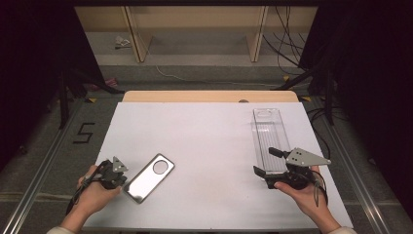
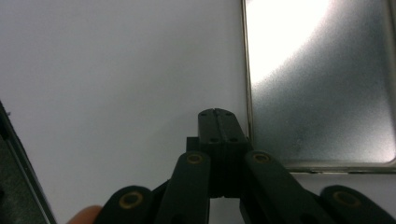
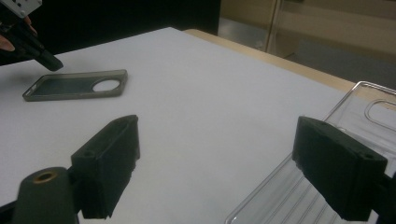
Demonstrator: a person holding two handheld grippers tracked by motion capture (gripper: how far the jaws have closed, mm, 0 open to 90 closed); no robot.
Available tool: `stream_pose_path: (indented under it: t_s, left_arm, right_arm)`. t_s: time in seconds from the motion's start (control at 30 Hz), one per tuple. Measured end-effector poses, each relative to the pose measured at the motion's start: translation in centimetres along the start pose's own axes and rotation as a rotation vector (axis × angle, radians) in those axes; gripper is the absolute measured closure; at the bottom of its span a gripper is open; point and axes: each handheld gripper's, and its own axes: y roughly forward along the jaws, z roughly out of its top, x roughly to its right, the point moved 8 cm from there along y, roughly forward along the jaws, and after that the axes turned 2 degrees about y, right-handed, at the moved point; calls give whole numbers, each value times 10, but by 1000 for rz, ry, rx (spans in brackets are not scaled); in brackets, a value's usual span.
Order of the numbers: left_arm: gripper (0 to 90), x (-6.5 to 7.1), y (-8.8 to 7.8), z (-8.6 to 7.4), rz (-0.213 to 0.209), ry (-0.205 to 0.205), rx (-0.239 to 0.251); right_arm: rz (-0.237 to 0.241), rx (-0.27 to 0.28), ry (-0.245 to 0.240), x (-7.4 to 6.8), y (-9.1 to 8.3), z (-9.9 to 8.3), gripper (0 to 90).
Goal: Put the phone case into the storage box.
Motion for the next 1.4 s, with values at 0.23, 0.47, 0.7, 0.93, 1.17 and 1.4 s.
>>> stream_pose_path:
  t_s: [0.23,0.47,0.7,0.93,1.17,1.4]
  left_arm:
    - [898,8,3,-2,-17,55,-52]
    - [897,14,1,-1,-31,83,-69]
    - [897,25,-1,1,-53,102,-89]
    - [897,34,-3,3,-77,125,-94]
    - [897,42,-4,6,-91,149,-90]
    - [896,48,-4,8,-101,174,-88]
  right_arm:
    - [0,0,1,0,0,0,160]
    - [-5,-2,0,0,0,0,161]
    - [-5,-2,0,0,0,0,161]
    - [-5,-2,1,0,0,0,161]
    - [-6,-2,0,0,0,0,161]
    - [-6,-2,0,0,0,0,161]
